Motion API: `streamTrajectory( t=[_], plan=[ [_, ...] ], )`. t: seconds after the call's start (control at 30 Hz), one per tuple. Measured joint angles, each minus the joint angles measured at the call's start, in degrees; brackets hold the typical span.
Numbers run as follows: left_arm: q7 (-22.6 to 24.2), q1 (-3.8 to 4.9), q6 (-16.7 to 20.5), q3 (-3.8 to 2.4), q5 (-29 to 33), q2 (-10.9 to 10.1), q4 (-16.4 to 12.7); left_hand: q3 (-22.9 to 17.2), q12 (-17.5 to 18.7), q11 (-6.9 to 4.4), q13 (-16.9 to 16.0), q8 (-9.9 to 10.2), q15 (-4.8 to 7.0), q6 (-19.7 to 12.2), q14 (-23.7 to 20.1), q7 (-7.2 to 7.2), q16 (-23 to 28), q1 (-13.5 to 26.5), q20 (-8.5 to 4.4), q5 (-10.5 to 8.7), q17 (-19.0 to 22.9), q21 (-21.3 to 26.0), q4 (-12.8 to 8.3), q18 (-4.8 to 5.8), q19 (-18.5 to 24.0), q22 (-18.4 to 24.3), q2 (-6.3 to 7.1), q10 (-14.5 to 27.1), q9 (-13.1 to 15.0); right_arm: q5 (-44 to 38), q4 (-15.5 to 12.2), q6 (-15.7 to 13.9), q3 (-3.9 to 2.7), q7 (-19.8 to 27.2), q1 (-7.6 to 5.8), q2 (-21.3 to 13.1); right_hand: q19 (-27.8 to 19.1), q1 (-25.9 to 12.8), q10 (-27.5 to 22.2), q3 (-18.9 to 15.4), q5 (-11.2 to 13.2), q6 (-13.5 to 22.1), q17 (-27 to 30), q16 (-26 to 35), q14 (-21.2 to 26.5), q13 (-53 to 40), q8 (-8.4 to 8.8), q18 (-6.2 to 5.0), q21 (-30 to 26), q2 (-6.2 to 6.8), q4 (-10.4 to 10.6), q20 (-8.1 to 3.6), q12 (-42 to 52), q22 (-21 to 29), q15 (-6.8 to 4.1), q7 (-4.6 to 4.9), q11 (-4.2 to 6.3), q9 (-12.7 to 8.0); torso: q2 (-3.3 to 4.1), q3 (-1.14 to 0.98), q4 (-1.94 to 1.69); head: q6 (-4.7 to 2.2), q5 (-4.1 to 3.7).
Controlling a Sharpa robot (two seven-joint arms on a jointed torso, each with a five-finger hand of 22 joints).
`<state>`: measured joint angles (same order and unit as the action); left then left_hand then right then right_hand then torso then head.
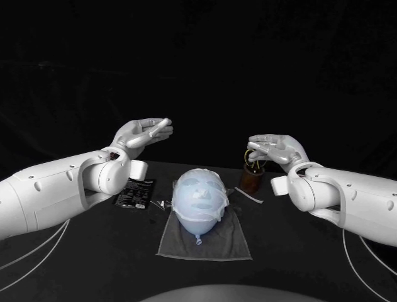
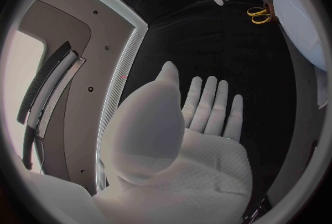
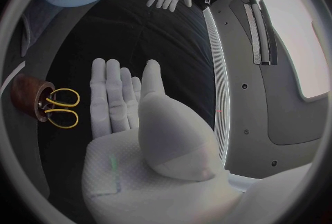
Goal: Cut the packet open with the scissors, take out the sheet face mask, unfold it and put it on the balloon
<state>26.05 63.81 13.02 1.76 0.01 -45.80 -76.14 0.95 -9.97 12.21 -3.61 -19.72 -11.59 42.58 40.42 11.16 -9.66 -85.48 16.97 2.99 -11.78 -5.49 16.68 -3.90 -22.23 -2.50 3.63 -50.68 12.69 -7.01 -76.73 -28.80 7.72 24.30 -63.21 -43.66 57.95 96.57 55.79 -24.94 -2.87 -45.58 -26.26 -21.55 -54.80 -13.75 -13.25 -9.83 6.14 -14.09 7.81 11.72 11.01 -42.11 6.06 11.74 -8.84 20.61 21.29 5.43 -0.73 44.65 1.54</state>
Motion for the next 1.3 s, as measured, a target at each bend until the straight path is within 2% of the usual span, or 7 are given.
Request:
streamTrajectory(
  t=[0.13,0.33,0.5,0.6,0.7,0.93,1.3],
  plan=[
    [1.0,-0.41,0.5,0.06,0.6,0.4,0.2,0.2,0.7,-0.36,0.2,1.2,0.62,-2.3,-2.3,-0.08,0.6,1.4,-1.13,-0.18,0.7,0.5,-0.8,0.01,2.0,0.1,-0.55,2.5,-0.8,0.0,0.2,1.1,0.05,0.3,0.16,0.7,-2.4,-2.5,-2.7,0.8,0.0,2.3,3.6,4.4,3.8,3.2,1.48,0.01,-2.1,-0.13,-1.4,0.11,-1.9,5.0,0.44,0.02,-0.17,-1.7,-0.18,-0.07,-0.12,0.05,-0.16],
    [0.8,-0.52,1.1,-0.06,0.6,0.3,-0.4,-0.5,6.4,-7.61,2.3,12.6,7.35,-27.1,-25.7,-6.45,6.2,19.9,-10.90,-1.88,7.5,3.6,-10.6,2.22,14.3,1.6,-2.49,32.0,-8.1,0.3,-1.1,0.3,-1.02,0.2,0.39,0.2,-36.1,-23.3,-35.5,15.5,1.8,29.1,17.6,15.0,35.2,9.8,8.77,6.01,-4.6,8.06,-5.3,-7.19,-7.5,27.9,-3.52,-7.14,5.35,-13.3,0.23,-0.26,-0.09,-0.58,-0.19],
    [0.8,-1.04,3.5,-0.37,0.6,0.4,-2.7,-0.8,8.5,-10.23,3.0,16.6,9.78,-35.8,-34.0,-9.12,8.2,36.0,-14.40,-2.33,9.9,4.4,-14.0,2.73,18.7,2.1,-3.18,42.6,-10.7,1.4,-5.2,-2.3,-3.59,0.6,1.31,-0.2,-48.4,-37.0,-46.9,20.8,2.2,38.4,22.5,18.7,46.3,12.1,11.31,7.93,-5.4,11.44,-6.7,-9.75,-9.5,35.9,-4.95,-9.73,7.33,-17.4,1.79,-1.09,0.04,-2.48,-0.49],
    [0.9,-1.50,5.7,-0.57,0.6,0.5,-4.4,-0.8,8.8,-10.86,3.2,17.6,10.34,-37.9,-36.0,-9.77,8.6,50.1,-15.25,-2.37,10.5,4.8,-14.8,3.11,19.7,2.2,-3.32,45.1,-11.3,2.2,-8.0,-4.4,-5.19,1.1,1.90,-0.4,-51.5,-43.7,-49.8,22.1,2.2,40.7,23.7,19.6,48.9,12.6,11.93,8.16,-5.4,12.24,-7.0,-10.39,-9.9,37.9,-5.35,-10.38,7.82,-18.5,3.04,-1.76,0.14,-4.00,-0.69],
    [1.0,-2.08,9.6,-0.90,0.6,0.6,-6.9,-0.8,9.3,-11.40,3.4,18.5,10.88,-39.9,-37.9,-10.34,9.0,64.9,-16.16,-2.59,11.0,4.9,-15.4,3.10,20.6,2.3,-3.50,47.4,-11.9,3.4,-10.7,-7.3,-6.56,1.9,2.45,-0.7,-54.1,-63.7,-52.3,23.2,2.5,42.7,24.7,20.4,51.4,13.0,12.30,8.15,-5.7,13.02,-7.5,-10.97,-10.3,39.7,-5.57,-10.94,8.23,-19.4,4.94,-2.79,0.29,-6.12,-0.95],
    [1.5,-3.28,19.8,-1.43,0.6,0.9,-11.7,-1.0,9.6,-12.11,3.5,19.1,11.37,-41.4,-39.4,-11.06,9.3,78.8,-16.56,-2.59,11.5,5.2,-16.0,3.10,21.4,2.4,-3.61,49.3,-12.4,5.6,-13.1,-12.4,-7.63,3.4,3.09,-1.0,-56.5,-86.0,-54.3,24.1,2.5,44.5,25.8,20.9,53.5,13.5,12.85,9.02,-5.9,13.72,-7.6,-11.51,-10.6,41.3,-5.86,-11.46,8.69,-20.2,8.46,-4.66,0.62,-9.49,-1.45],
    [2.3,-3.69,28.6,-1.68,0.5,1.0,-13.6,-1.0,9.6,-12.21,3.6,19.4,11.58,-42.3,-40.2,-11.15,9.5,85.1,-17.07,-2.80,11.7,5.2,-16.3,3.09,21.9,2.4,-3.67,50.5,-12.6,7.0,-13.1,-14.7,-7.66,4.2,3.07,-1.0,-57.6,-96.2,-55.4,24.6,2.7,45.1,26.2,21.2,54.5,13.7,13.06,9.01,-5.9,14.09,-7.9,-11.81,-10.6,42.0,-6.06,-11.65,8.94,-20.5,9.79,-5.38,0.72,-10.26,-1.54]
  ],
)
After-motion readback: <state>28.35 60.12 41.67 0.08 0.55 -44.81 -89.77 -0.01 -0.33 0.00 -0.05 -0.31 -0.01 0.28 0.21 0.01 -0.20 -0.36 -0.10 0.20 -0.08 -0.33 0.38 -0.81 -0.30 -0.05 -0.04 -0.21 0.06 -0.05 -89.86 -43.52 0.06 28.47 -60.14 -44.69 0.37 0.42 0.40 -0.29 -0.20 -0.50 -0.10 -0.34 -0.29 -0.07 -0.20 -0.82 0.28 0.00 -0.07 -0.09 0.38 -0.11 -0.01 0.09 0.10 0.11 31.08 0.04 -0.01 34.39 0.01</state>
